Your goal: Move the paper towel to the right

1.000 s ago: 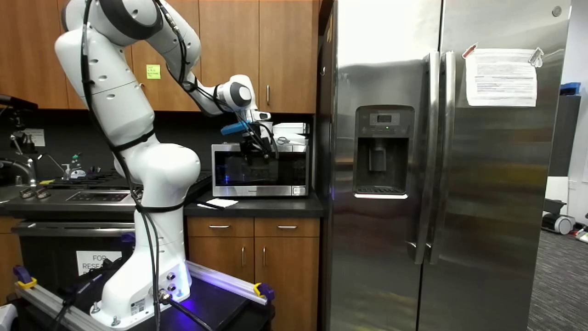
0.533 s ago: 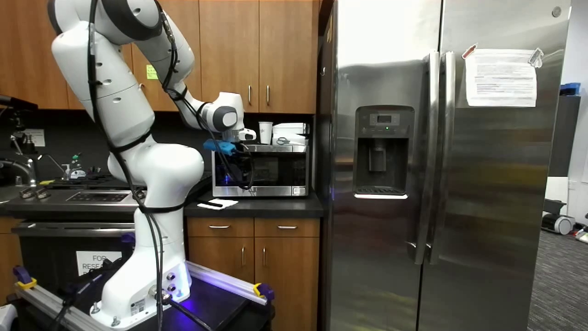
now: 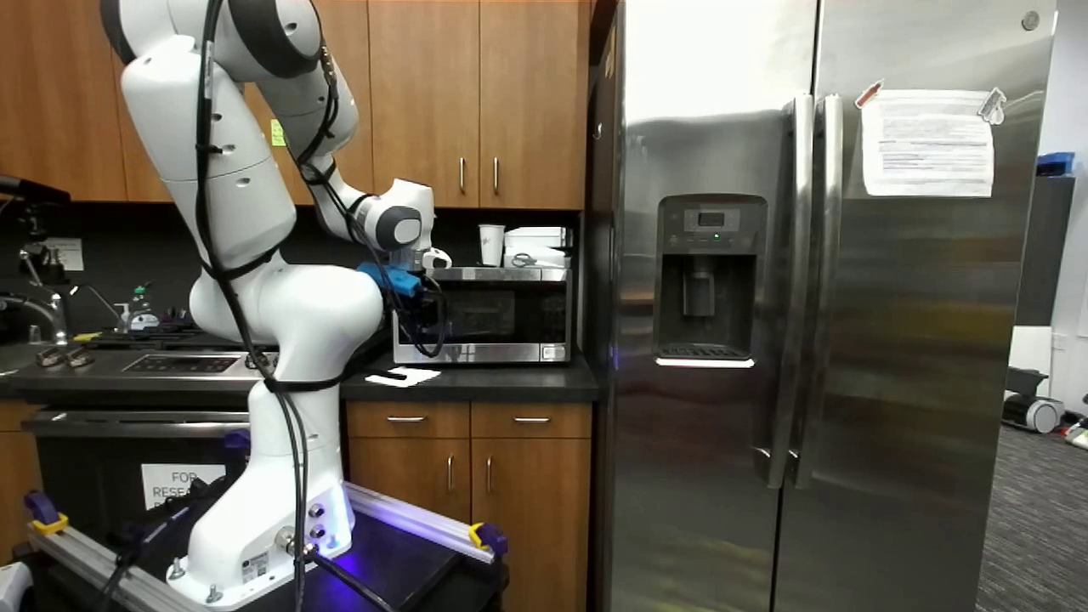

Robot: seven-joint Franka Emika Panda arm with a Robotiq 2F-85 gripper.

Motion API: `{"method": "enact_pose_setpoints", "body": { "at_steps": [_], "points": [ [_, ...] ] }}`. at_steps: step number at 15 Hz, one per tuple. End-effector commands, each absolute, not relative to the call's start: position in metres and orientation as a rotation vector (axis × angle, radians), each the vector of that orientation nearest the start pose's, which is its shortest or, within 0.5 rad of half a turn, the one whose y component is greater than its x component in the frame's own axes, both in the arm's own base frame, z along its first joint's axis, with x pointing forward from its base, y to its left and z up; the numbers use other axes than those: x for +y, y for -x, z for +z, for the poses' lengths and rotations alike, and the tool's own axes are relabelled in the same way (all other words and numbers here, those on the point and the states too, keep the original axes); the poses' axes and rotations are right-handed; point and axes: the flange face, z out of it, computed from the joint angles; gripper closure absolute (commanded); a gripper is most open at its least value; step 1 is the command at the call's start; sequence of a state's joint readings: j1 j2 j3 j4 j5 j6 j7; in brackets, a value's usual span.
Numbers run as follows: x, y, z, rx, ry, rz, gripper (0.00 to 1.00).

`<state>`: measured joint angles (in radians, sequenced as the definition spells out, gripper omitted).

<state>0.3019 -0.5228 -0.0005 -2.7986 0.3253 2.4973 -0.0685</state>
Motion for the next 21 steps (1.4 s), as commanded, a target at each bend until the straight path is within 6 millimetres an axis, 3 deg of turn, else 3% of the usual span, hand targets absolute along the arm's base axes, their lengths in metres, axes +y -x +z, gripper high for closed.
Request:
{"method": "enact_pose_setpoints", "body": {
  "at_steps": [1, 6, 11, 17, 21],
  "points": [
    [0.124, -0.359, 0.366, -0.299, 2.874, -0.196, 0.00],
    [0.146, -0.375, 0.361, -0.427, 2.915, -0.140, 0.00],
    [0.170, -0.404, 0.365, -0.490, 2.969, -0.190, 0.00],
    [0.228, -0.461, 0.358, -0.353, 2.927, -0.325, 0.00],
    [0.253, -0.480, 0.347, -0.259, 2.929, -0.364, 0.00]
  ]
}}
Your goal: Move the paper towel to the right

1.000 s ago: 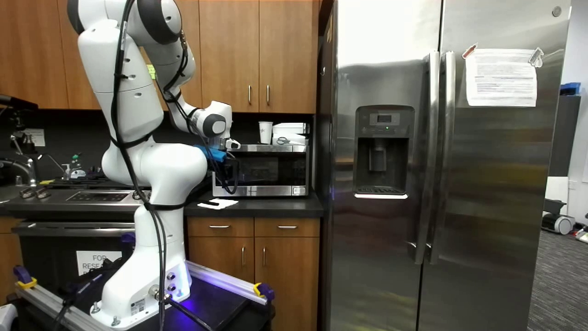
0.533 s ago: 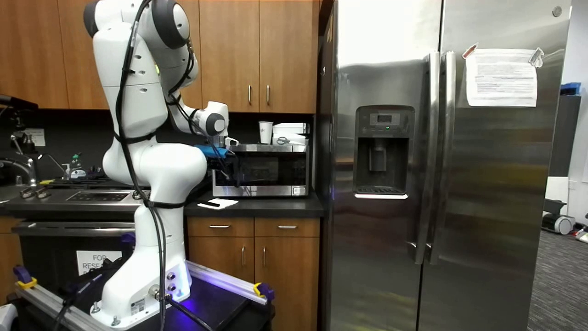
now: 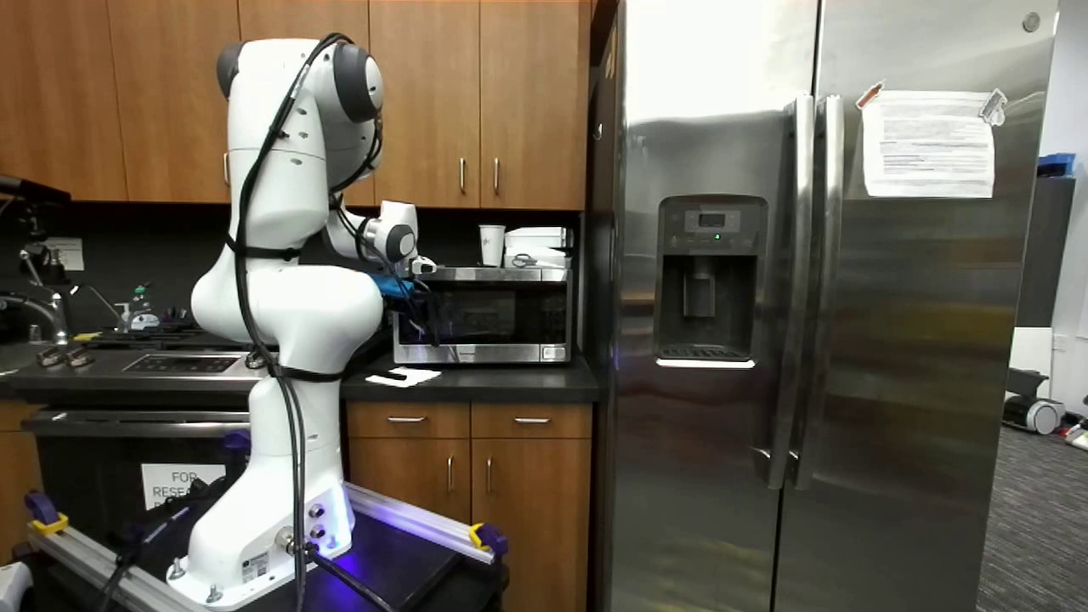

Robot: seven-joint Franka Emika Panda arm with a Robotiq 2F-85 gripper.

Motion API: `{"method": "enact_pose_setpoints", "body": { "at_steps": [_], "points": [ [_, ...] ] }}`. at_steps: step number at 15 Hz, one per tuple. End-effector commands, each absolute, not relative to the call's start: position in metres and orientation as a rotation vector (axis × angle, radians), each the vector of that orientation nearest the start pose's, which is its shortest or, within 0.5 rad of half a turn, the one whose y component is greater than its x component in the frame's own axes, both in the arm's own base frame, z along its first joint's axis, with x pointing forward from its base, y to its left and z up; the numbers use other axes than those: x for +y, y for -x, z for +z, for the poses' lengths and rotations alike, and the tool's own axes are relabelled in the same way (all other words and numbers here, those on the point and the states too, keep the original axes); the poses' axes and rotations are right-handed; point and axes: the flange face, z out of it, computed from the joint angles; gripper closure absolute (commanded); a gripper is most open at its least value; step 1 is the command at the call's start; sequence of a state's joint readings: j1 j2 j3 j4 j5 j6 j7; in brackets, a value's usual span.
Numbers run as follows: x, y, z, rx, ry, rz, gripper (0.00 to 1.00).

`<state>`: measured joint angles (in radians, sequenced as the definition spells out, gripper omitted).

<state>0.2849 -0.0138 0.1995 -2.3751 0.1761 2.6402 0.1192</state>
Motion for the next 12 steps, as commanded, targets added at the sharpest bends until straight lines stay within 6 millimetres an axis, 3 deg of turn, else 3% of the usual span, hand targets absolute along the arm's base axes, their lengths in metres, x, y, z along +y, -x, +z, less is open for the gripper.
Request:
{"method": "enact_pose_setpoints", "body": {
  "at_steps": [1, 5, 12],
  "points": [
    [0.256, -0.481, 0.343, -0.239, 2.932, -0.359, 0.00],
    [0.272, -0.479, 0.324, -0.180, 2.920, -0.317, 0.00],
    [0.311, -0.469, 0.290, -0.224, 2.895, -0.191, 0.00]
  ]
}}
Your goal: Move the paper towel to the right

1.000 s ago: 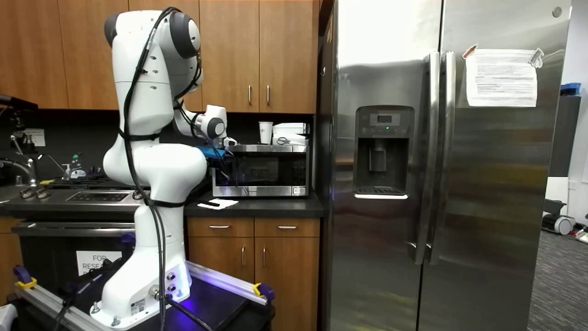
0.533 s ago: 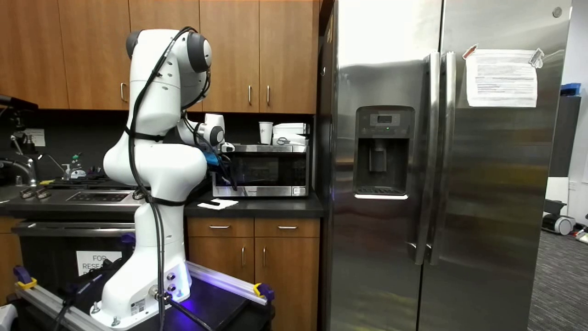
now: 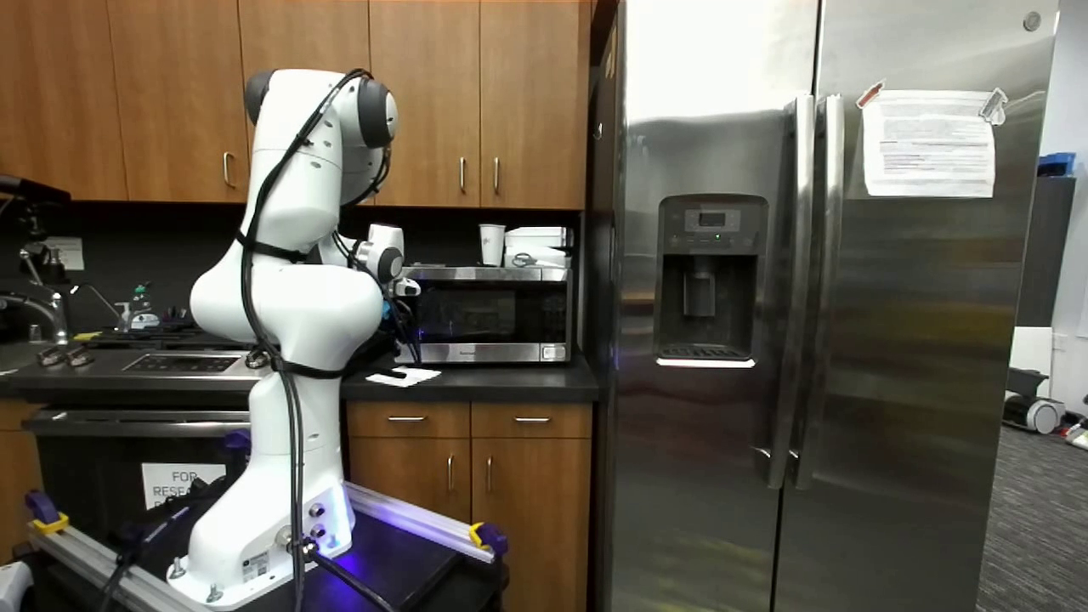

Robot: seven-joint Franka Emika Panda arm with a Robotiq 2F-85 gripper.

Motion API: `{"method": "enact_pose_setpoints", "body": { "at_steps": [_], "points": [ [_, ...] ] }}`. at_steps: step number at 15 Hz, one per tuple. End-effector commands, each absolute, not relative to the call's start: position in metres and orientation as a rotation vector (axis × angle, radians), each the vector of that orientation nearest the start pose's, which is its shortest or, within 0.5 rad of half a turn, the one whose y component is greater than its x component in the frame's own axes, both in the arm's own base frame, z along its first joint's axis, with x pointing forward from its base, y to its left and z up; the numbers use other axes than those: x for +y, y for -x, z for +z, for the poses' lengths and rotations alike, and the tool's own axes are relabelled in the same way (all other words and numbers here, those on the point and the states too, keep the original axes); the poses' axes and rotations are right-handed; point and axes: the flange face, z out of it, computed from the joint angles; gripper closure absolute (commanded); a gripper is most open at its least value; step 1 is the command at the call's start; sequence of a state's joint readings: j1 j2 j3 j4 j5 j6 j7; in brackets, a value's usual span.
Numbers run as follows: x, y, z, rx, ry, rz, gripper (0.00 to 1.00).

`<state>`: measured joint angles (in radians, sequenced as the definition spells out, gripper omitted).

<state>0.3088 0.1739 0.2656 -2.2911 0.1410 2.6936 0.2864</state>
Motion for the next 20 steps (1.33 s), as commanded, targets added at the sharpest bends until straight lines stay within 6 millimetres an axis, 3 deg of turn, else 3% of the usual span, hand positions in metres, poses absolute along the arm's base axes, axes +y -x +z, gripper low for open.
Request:
{"method": "enact_pose_setpoints", "body": {
  "at_steps": [1, 4, 5, 10, 16, 20],
  "points": [
    [0.315, -0.468, 0.286, -0.225, 2.893, -0.176, 0.00],
    [0.322, -0.472, 0.277, -0.211, 2.886, -0.140, 0.00],
    [0.322, -0.473, 0.275, -0.203, 2.887, -0.132, 0.05],
    [0.313, -0.483, 0.270, -0.157, 2.907, -0.129, 0.08],
    [0.290, -0.498, 0.267, -0.098, 2.953, -0.095, 0.00],
    [0.289, -0.509, 0.263, -0.084, 2.955, -0.060, 0.00]
  ]
}}
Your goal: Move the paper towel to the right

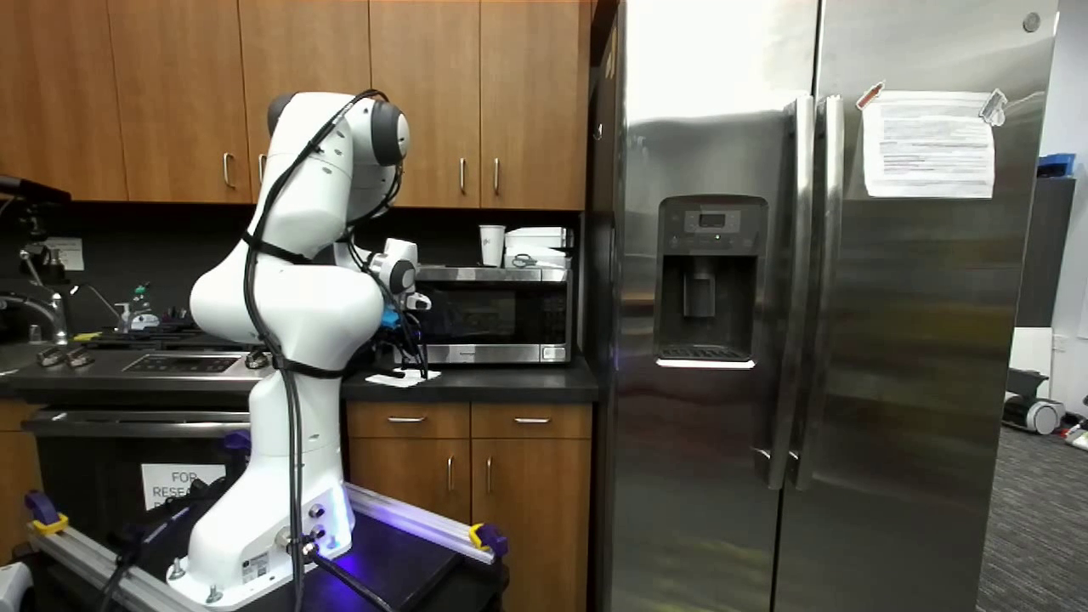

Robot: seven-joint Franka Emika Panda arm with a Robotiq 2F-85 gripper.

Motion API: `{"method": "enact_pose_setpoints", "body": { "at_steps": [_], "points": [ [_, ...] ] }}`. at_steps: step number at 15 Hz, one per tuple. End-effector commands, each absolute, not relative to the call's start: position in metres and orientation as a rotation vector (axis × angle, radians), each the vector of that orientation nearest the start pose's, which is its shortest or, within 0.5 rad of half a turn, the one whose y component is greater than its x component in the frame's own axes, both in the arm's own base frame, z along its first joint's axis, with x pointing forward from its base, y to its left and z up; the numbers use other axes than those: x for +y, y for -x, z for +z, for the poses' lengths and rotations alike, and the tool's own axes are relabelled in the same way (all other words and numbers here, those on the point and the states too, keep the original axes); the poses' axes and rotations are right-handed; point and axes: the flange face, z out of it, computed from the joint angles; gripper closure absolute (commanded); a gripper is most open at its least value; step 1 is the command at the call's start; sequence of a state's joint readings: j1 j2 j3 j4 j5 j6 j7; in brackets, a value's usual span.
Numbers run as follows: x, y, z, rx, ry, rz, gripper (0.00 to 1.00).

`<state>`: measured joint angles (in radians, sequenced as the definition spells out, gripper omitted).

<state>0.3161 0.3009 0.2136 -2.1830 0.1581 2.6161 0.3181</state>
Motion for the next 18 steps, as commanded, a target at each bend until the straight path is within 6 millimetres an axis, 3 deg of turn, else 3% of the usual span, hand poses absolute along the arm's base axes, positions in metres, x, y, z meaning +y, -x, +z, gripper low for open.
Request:
{"method": "enact_pose_setpoints", "body": {
  "at_steps": [1, 11, 13, 18],
  "points": [
    [0.291, -0.512, 0.260, -0.086, 2.954, -0.046, 0.00],
    [0.300, -0.536, 0.232, -0.070, 2.950, 0.064, 0.00],
    [0.299, -0.539, 0.230, -0.057, 2.949, 0.067, 0.26],
    [0.296, -0.544, 0.234, -0.033, 2.947, 0.055, 0.63]
  ]
}}
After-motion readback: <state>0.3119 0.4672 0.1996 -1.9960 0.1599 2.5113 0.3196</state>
